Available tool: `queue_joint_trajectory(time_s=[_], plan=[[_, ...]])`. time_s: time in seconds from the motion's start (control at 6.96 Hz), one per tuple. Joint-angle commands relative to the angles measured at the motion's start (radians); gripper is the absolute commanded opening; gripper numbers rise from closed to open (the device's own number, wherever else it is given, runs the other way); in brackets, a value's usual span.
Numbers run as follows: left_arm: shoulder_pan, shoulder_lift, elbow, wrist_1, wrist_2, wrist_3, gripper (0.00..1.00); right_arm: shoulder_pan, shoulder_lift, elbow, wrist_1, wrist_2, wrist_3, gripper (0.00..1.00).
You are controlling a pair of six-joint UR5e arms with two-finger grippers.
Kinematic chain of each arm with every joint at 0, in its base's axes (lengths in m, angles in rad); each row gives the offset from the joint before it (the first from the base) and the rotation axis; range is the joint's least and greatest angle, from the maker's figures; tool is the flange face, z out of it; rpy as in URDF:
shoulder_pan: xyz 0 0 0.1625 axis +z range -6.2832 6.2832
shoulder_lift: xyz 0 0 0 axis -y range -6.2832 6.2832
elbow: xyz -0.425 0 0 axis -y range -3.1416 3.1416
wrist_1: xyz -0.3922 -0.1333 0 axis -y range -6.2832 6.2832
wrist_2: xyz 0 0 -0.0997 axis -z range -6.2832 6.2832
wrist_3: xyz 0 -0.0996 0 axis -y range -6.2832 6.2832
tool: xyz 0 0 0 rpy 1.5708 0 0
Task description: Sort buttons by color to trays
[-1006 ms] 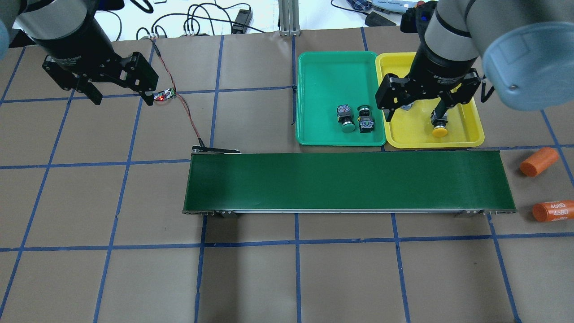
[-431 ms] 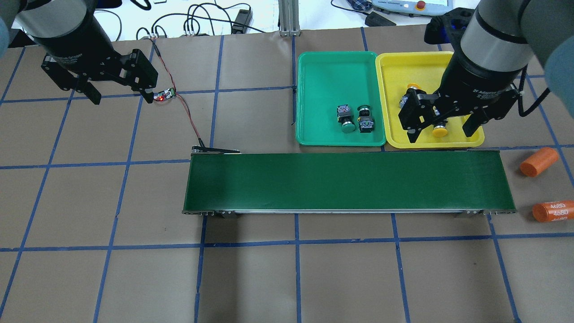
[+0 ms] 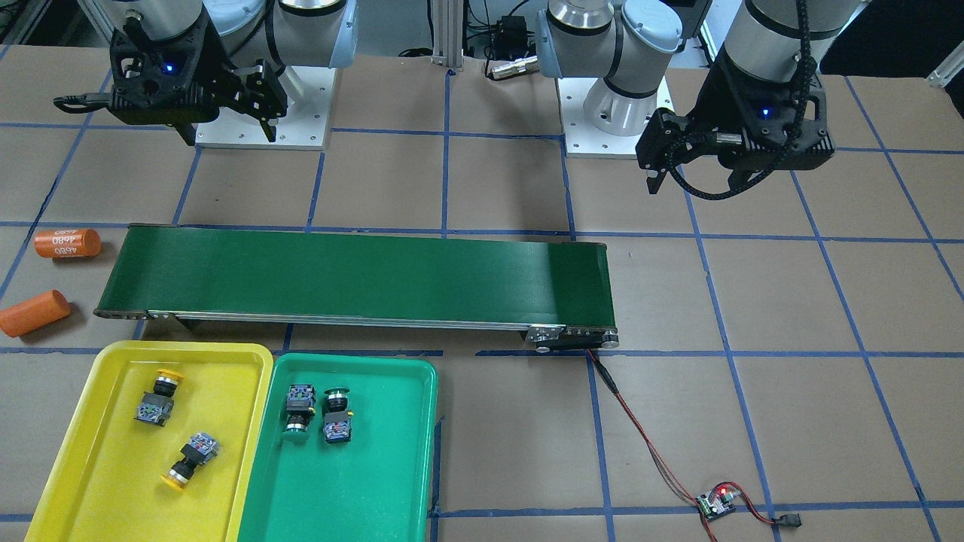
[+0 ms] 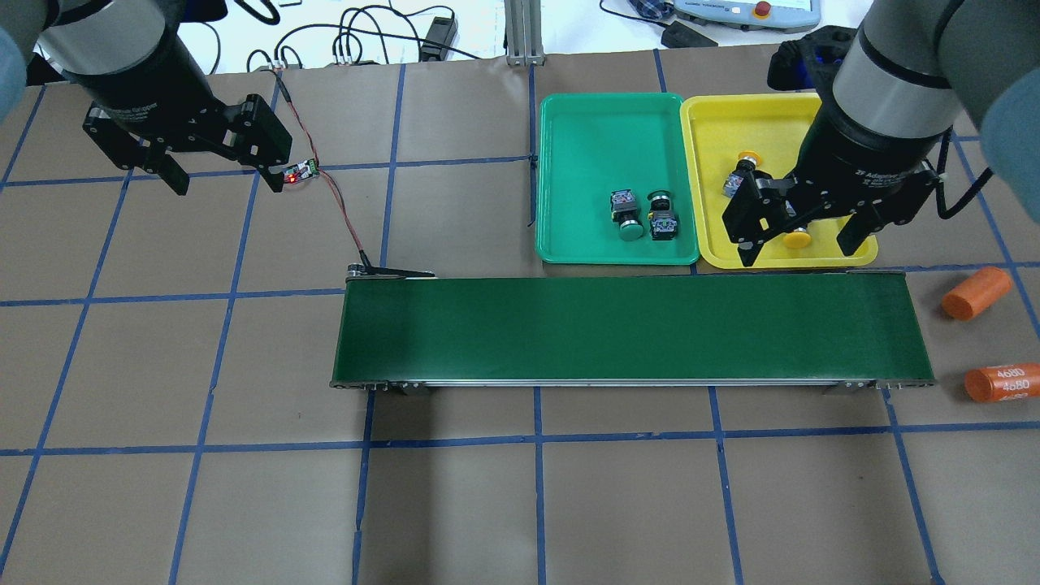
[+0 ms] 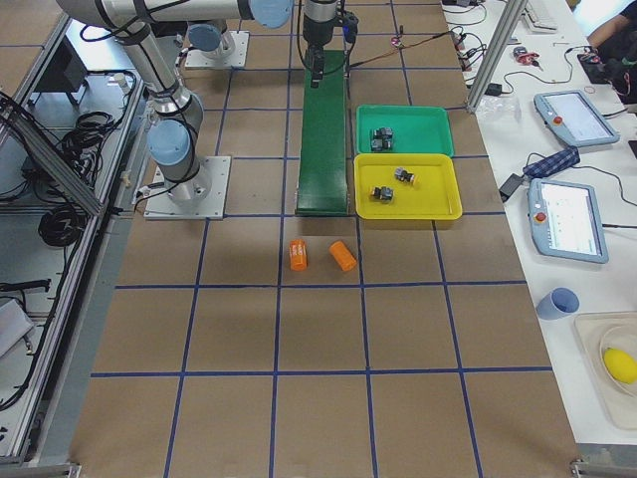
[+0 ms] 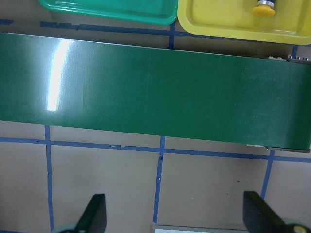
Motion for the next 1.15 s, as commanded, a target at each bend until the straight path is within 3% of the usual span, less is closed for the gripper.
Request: queue_joint_trajectory(time_s=[0.0, 0.29, 1.01], plan=[[0.001, 0.025, -0.009, -0.001, -0.002, 0.006, 1.0, 0.0, 0.0, 0.001, -0.003, -0.001, -0.005, 1.0], [0.007, 0.047, -0.049, 0.007, -0.006, -0.008, 1.0, 0.0, 0.0, 0.001, -0.003, -0.003, -0.004, 1.0], [-0.001, 0.013, -0.023, -0.018, 0.0, -0.012, 1.0, 0.0, 0.0, 0.001, -0.005, 0.002, 0.001, 1.0]])
